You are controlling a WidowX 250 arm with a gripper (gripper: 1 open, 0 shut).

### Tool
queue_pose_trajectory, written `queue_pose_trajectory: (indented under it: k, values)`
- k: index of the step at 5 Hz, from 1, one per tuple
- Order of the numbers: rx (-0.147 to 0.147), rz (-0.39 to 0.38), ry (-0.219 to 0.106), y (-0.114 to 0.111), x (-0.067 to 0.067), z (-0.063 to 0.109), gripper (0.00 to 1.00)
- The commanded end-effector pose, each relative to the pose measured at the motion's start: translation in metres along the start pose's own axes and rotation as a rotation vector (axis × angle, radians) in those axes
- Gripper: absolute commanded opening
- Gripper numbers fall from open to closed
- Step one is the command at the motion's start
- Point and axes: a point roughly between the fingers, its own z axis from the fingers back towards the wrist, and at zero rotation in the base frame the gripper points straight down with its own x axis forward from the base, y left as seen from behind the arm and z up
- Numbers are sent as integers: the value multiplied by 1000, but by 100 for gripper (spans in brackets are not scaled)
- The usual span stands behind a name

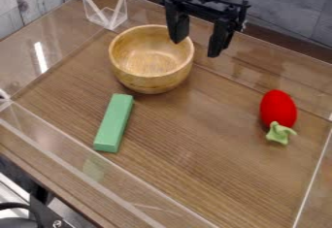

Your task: Move the red fruit to the left

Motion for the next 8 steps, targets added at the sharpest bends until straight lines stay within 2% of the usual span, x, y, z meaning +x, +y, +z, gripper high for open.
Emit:
queue_pose_trajectory:
  k: [1, 2, 3, 4, 5, 7, 8]
  values:
    - [-10, 16, 28, -2, -1, -7, 100]
    - [-35, 40, 27, -27, 5, -17, 100]
    - [-56, 72, 9, -56, 14, -23, 100]
    - [-86, 142, -10, -79, 28, -36, 100]
    - [-110, 219, -40, -93, 36, -47, 100]
    - [-127, 137, -82, -120, 35, -45, 100]
    - [-128, 113, -96, -118, 48, -58, 100]
